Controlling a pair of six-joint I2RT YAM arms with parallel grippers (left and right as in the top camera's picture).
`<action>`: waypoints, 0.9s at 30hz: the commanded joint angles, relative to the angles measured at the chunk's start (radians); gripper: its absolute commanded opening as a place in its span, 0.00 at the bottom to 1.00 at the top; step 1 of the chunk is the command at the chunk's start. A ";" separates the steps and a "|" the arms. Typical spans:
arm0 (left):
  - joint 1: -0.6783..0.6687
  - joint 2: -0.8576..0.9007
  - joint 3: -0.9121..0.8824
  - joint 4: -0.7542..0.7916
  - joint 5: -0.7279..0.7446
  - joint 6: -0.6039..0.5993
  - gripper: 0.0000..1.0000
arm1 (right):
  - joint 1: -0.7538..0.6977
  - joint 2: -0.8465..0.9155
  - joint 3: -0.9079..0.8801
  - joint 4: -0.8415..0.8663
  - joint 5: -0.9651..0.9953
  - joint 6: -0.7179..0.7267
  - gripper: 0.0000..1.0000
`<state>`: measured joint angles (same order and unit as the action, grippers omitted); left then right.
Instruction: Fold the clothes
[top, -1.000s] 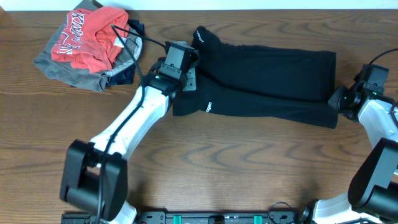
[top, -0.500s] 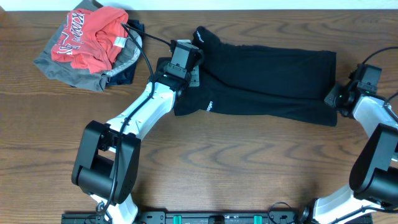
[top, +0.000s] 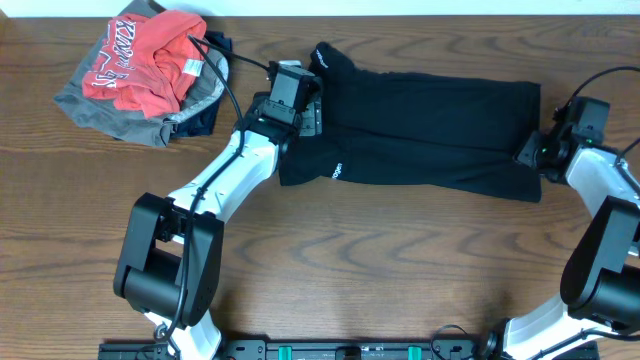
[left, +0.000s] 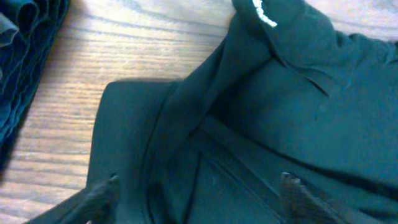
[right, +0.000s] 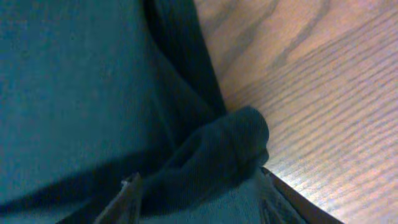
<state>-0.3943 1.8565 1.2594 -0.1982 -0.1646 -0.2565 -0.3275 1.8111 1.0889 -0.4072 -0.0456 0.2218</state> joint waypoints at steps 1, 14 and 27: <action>0.005 -0.043 0.046 -0.027 -0.019 0.055 0.88 | 0.007 -0.063 0.105 -0.069 -0.064 -0.072 0.61; 0.019 -0.009 0.374 -0.259 0.158 0.148 0.92 | 0.070 -0.072 0.522 -0.502 -0.124 -0.165 0.69; 0.031 0.393 0.743 -0.377 0.293 0.090 0.92 | 0.133 -0.072 0.530 -0.539 -0.123 -0.129 0.65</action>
<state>-0.3672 2.2013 1.9450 -0.5762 0.0959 -0.1368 -0.2111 1.7508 1.6051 -0.9428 -0.1650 0.0795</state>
